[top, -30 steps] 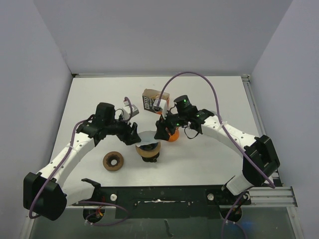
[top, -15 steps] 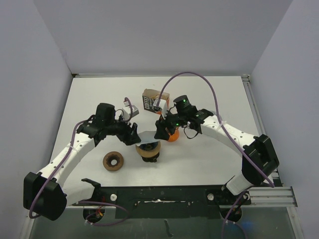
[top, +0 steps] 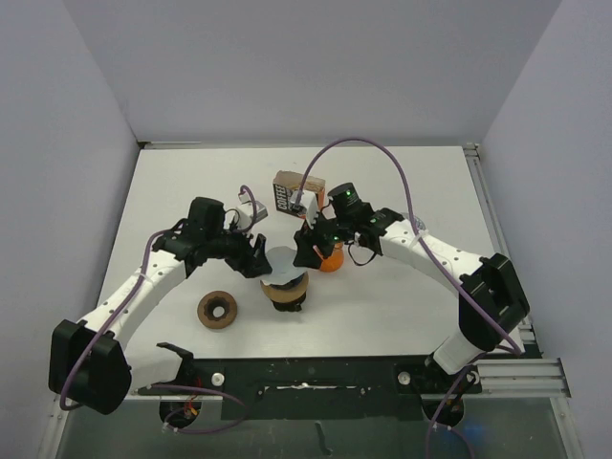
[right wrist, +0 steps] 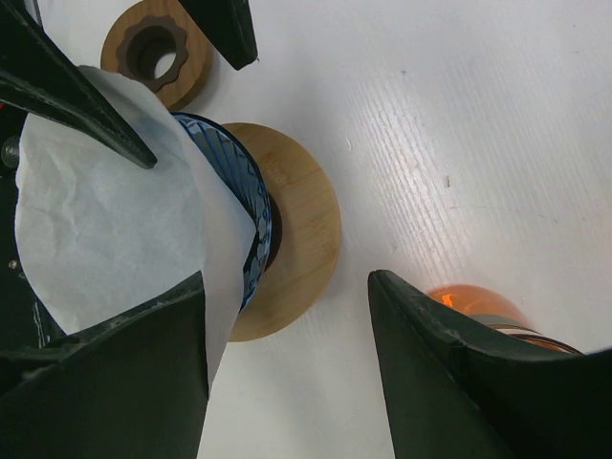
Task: Place the coffee filter in the dripper
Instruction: Place the coffee filter in the coffee dripper.
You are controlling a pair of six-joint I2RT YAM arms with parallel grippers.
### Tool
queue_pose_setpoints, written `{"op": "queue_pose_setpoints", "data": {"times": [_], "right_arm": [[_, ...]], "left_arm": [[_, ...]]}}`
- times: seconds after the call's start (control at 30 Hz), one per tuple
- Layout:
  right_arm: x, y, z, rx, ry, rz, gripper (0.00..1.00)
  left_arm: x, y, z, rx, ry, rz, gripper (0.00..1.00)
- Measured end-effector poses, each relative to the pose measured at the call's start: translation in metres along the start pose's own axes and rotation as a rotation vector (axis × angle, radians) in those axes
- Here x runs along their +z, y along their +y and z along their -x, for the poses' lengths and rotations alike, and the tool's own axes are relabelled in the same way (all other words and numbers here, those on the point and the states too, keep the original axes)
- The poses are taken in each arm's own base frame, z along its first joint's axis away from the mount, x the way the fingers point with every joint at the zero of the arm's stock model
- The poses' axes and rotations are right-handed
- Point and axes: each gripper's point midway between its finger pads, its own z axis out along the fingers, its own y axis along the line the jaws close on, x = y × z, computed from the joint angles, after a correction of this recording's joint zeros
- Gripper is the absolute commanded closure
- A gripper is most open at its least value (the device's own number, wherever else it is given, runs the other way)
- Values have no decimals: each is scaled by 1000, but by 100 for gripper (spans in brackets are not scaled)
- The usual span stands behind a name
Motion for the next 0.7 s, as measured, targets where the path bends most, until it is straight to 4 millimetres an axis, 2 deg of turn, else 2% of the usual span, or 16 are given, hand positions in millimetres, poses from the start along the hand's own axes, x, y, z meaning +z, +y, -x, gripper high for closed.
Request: {"op": "queue_pose_setpoints", "data": {"times": [0.37, 0.7], "right_arm": [[9, 5, -3, -17, 27, -14, 38], [10, 0, -4, -23, 38, -53, 35]], "left_arm": [[9, 5, -4, -71, 25, 8, 36], [13, 8, -4, -67, 25, 20, 36]]}}
